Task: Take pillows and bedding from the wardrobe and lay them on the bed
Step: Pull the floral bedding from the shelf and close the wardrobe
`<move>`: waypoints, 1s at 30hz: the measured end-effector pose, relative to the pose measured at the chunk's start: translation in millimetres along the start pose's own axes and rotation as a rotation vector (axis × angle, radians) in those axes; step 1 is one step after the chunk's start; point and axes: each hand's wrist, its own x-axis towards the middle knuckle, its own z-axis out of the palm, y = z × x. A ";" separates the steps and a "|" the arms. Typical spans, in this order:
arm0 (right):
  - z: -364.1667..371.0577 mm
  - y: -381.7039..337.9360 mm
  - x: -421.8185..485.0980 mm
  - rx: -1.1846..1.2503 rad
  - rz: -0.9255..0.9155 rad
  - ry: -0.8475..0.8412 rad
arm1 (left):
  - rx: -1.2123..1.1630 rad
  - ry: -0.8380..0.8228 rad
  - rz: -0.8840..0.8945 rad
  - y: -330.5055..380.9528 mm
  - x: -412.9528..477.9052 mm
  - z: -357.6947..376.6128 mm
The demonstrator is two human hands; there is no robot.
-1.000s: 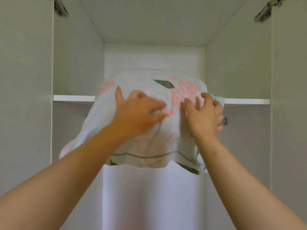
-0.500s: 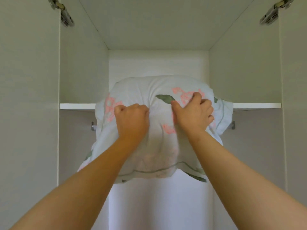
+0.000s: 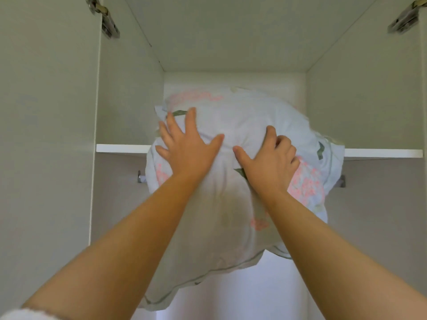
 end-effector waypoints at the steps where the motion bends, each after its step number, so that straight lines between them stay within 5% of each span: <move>1: 2.0 4.7 -4.6 -0.004 -0.006 0.013 | -0.059 -0.009 -0.091 5.4 12.4 -2.8; 4: 6.8 16.5 -16.1 0.011 -0.015 0.032 | -0.201 -0.053 -0.248 3.0 32.9 -4.5; 8: 3.1 18.7 -12.6 0.107 0.038 0.035 | -0.415 -0.048 -0.176 -11.9 22.0 -3.2; 12: -6.5 14.9 1.8 0.130 0.052 0.110 | -0.701 -0.060 -0.286 -26.3 10.2 -5.4; 16: -15.6 7.9 19.0 0.251 0.102 0.073 | -0.661 0.017 -0.389 -22.6 23.4 -15.3; 20: -16.7 14.3 12.6 0.248 0.155 0.031 | -0.971 -0.187 -0.596 -20.6 42.7 -25.1; 24: -21.3 25.7 9.5 0.265 0.252 0.085 | -0.815 -0.233 -0.582 -26.0 35.7 -24.2; 30: -27.7 12.6 17.9 0.359 0.242 0.087 | -0.969 -0.224 -0.502 -23.7 28.0 -28.7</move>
